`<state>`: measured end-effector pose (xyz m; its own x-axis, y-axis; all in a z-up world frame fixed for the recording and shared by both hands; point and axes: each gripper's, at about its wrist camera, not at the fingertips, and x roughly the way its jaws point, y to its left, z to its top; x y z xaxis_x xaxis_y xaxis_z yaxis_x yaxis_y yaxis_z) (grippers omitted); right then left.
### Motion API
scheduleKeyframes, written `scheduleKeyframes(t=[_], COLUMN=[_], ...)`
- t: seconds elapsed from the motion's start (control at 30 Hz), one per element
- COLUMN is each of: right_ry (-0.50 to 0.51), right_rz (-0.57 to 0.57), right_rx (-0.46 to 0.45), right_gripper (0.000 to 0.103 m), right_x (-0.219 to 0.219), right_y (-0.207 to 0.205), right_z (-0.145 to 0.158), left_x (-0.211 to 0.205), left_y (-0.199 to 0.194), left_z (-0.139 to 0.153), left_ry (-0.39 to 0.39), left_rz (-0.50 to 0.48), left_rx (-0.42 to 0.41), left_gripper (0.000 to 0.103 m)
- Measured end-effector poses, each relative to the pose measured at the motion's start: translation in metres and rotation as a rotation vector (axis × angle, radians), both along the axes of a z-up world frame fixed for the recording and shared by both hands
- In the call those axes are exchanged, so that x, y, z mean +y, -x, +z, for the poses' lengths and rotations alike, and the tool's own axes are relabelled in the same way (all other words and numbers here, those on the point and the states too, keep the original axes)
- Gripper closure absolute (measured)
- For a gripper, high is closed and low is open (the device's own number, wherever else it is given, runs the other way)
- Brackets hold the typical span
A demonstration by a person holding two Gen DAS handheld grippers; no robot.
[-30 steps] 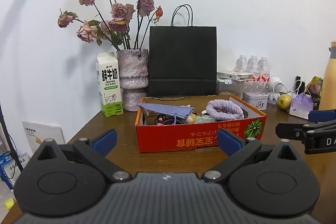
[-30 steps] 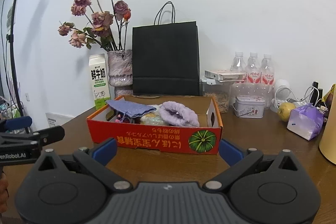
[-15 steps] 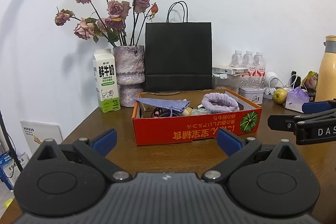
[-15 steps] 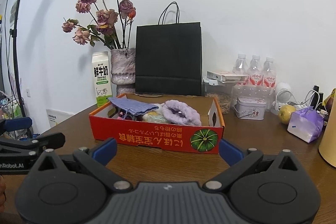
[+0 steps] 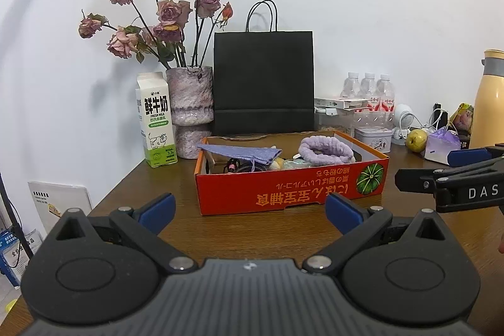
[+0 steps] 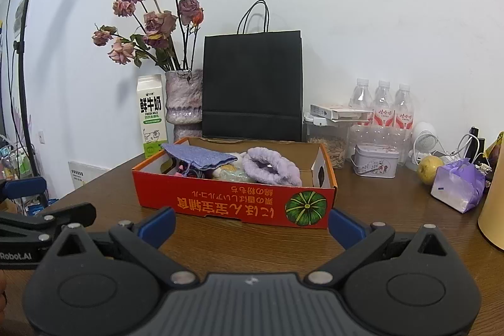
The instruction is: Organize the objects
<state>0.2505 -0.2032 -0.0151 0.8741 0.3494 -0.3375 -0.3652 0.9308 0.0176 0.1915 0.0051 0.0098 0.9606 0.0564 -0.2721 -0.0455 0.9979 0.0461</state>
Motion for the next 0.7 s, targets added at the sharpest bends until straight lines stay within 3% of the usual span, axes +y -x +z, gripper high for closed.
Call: scheduleKeyframes(t=[0.7], right_ry=[0.002], right_rz=[0.000], right_rx=[-0.001], right_gripper=[0.000], right_x=[0.0002], right_y=[0.0001], right_z=[-0.0003], left_x=[0.0014], left_y=[-0.0008], left_z=[-0.0009], left_ry=[0.002], left_rz=[0.003], left_rx=[0.008], left_gripper=[0.000])
